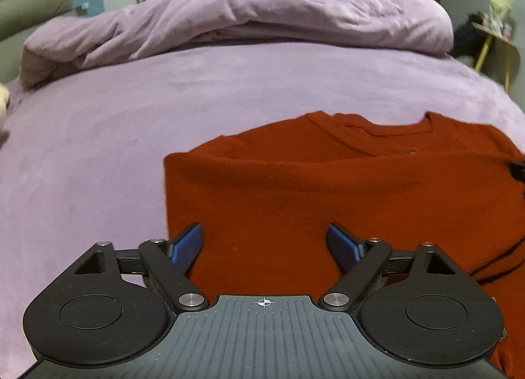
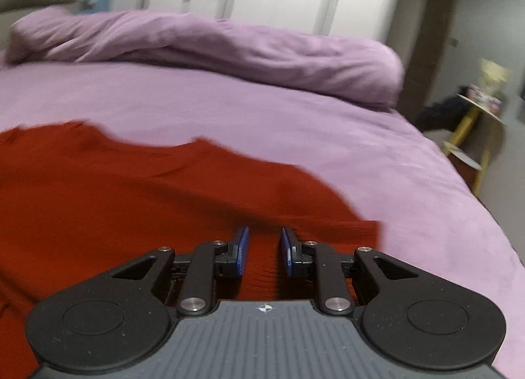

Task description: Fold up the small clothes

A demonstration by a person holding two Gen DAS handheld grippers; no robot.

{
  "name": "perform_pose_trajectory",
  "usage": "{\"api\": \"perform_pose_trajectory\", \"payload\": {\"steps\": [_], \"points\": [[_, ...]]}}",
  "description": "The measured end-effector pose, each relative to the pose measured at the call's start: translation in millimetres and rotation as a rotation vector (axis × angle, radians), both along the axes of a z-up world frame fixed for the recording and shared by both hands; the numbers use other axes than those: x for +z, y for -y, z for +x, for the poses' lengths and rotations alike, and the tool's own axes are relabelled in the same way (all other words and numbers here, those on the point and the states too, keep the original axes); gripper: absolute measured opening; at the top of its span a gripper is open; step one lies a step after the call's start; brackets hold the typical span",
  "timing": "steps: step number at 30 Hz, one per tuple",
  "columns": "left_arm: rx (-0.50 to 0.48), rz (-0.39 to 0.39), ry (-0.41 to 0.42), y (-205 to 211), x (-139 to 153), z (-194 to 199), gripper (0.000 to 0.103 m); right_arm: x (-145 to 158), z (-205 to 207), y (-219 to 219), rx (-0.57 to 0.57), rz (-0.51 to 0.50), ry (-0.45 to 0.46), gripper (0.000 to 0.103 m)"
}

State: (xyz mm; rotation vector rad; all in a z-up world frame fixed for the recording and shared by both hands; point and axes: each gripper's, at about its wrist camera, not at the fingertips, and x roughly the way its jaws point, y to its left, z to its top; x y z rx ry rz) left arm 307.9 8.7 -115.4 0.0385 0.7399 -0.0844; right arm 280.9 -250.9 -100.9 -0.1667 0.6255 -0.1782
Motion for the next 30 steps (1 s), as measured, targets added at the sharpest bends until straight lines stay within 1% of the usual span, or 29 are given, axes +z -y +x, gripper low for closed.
{"api": "perform_pose_trajectory", "payload": {"steps": [1, 3, 4, 5, 8, 10, 12, 13, 16, 17, 19, 21, 23, 24, 26, 28, 30], "points": [[0.011, -0.021, 0.001, -5, -2, -1, 0.09, 1, -1, 9, -0.034, 0.014, 0.001, 0.02], [0.02, -0.025, 0.004, -10, 1, -5, 0.09, 6, -6, 18, -0.049, 0.065, -0.004, 0.02], [0.021, -0.017, 0.004, -11, 3, -7, 0.09, 8, -8, 13, -0.046, 0.05, -0.016, 0.02], [0.025, -0.015, 0.002, -13, 5, -10, 0.09, 12, -13, 7, -0.035, 0.037, -0.028, 0.02], [0.035, -0.038, -0.014, -23, 6, -20, 0.09, 18, -43, -4, 0.053, 0.084, -0.016, 0.019], [0.05, -0.074, -0.026, -32, 1, -23, 0.093, 9, -52, -7, 0.05, 0.054, -0.057, 0.019], [0.082, -0.097, -0.044, -39, 0, -25, 0.096, 4, -61, -1, 0.069, 0.064, -0.026, 0.019], [0.091, -0.101, -0.052, -40, 1, -26, 0.096, 5, -62, 0, 0.062, 0.083, -0.029, 0.019], [0.091, -0.073, -0.091, -42, 6, -33, 0.096, 6, -51, 3, 0.05, 0.087, -0.043, 0.019], [0.081, -0.056, -0.107, -43, 9, -39, 0.096, 7, -50, 1, 0.048, 0.081, -0.051, 0.019], [0.054, -0.048, -0.125, -50, 14, -57, 0.095, 15, -56, -5, 0.035, 0.082, -0.079, 0.019], [0.008, -0.035, -0.2, -60, 16, -81, 0.095, 22, -68, -5, 0.008, 0.109, -0.128, 0.02], [-0.028, -0.054, -0.214, -75, 19, -115, 0.095, 29, -106, 1, 0.005, 0.187, -0.163, 0.029], [-0.043, -0.061, -0.237, -82, 21, -133, 0.095, 30, -127, 5, 0.001, 0.23, -0.185, 0.032], [-0.052, -0.069, -0.295, -94, 21, -171, 0.093, 33, -177, 16, -0.024, 0.302, -0.206, 0.033], [-0.071, -0.125, -0.329, -102, 22, -207, 0.091, 38, -227, 25, -0.062, 0.345, -0.215, 0.033], [-0.097, -0.182, -0.363, -106, 23, -235, 0.089, 46, -270, 33, -0.099, 0.389, -0.214, 0.033]]}}
